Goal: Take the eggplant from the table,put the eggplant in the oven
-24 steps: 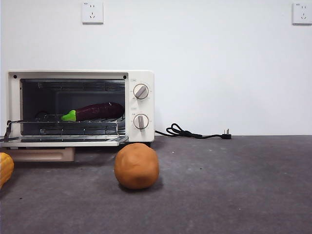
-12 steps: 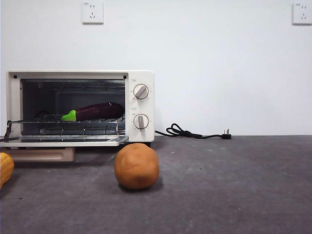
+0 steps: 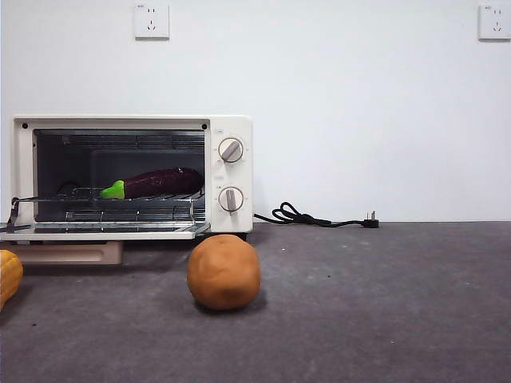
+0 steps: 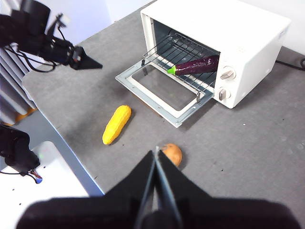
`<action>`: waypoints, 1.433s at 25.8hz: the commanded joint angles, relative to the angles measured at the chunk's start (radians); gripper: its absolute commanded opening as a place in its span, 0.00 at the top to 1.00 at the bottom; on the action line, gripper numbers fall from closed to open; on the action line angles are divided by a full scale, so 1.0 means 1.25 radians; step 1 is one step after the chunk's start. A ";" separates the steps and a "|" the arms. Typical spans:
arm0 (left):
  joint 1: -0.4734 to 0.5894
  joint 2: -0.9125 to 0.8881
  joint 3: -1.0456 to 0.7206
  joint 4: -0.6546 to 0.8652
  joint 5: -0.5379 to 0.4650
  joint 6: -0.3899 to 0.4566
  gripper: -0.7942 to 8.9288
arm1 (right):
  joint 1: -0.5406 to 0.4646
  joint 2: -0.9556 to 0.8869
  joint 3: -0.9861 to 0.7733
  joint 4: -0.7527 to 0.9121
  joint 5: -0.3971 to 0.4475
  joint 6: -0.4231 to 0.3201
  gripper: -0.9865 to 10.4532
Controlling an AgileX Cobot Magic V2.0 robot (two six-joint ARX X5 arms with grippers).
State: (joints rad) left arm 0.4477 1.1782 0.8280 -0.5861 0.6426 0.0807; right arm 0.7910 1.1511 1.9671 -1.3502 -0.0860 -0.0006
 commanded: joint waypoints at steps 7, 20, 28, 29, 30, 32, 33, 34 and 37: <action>0.040 0.114 -0.061 0.114 -0.002 -0.007 0.92 | 0.002 -0.014 0.001 -0.015 0.001 -0.006 0.92; 0.081 0.338 -0.061 0.306 0.087 -0.051 0.92 | 0.002 -0.014 0.001 -0.016 0.005 -0.008 0.92; 0.082 0.397 -0.061 0.399 0.099 -0.074 0.92 | 0.001 -0.013 0.001 -0.016 0.035 -0.006 0.92; 0.082 0.409 -0.061 0.405 0.100 -0.076 0.92 | 0.001 -0.013 0.001 -0.016 0.035 -0.005 0.92; 0.082 0.421 -0.061 0.412 0.101 -0.079 0.92 | 0.001 -0.013 0.001 -0.016 0.035 -0.005 0.92; 0.082 0.447 -0.061 0.429 0.120 -0.087 0.92 | 0.002 -0.013 0.001 -0.016 0.035 -0.003 0.92; 0.082 0.456 -0.061 0.437 0.133 -0.090 0.92 | 0.002 -0.013 0.001 -0.016 0.035 -0.003 0.92; 0.082 0.464 -0.061 0.445 0.144 -0.095 0.92 | 0.002 -0.013 0.001 -0.016 0.037 -0.003 0.92; 0.082 0.481 -0.060 0.470 0.163 -0.107 0.92 | 0.001 -0.013 0.001 -0.016 0.050 -0.003 0.92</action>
State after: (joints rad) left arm 0.5476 1.7573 0.7597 -0.0044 0.8322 -0.0395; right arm 0.7910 1.1351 1.9671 -1.3514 -0.0273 -0.0006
